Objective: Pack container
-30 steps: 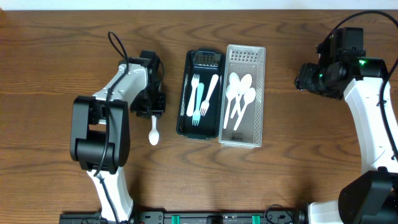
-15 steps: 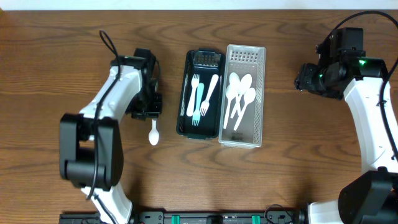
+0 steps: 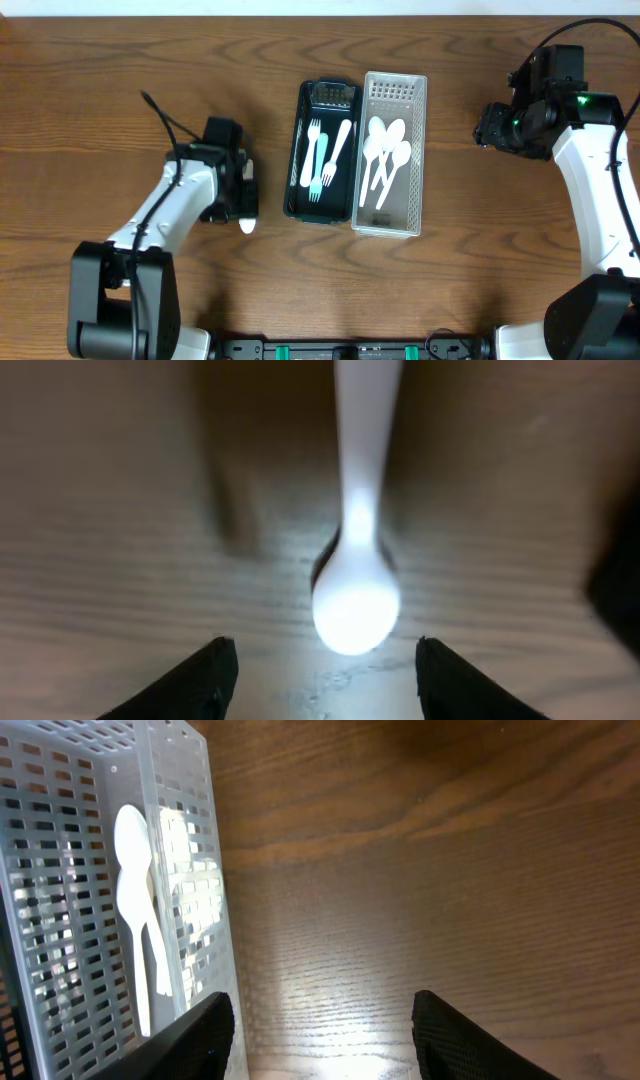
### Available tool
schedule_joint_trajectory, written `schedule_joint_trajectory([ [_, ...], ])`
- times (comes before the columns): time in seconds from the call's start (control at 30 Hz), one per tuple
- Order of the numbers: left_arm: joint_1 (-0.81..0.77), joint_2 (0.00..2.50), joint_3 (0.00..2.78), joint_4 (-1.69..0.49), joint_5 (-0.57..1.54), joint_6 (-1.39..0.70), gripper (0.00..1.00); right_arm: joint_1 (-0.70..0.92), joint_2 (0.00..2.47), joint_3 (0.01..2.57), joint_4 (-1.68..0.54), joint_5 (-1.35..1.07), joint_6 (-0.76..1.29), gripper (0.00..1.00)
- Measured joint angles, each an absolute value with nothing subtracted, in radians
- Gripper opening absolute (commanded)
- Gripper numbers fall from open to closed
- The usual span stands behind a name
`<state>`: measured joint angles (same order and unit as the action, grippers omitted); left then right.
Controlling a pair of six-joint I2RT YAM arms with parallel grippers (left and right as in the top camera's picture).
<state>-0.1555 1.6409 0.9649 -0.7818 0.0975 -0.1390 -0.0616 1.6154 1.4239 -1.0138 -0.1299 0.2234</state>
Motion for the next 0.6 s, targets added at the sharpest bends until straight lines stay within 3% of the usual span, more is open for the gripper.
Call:
schedule_joint_trajectory([
  [0.6, -0.157, 1.641, 0.904, -0.688, 0.098, -0.218, 0.60, -0.062, 1.615, 1.424, -1.013, -0.130, 0.223, 0.60],
])
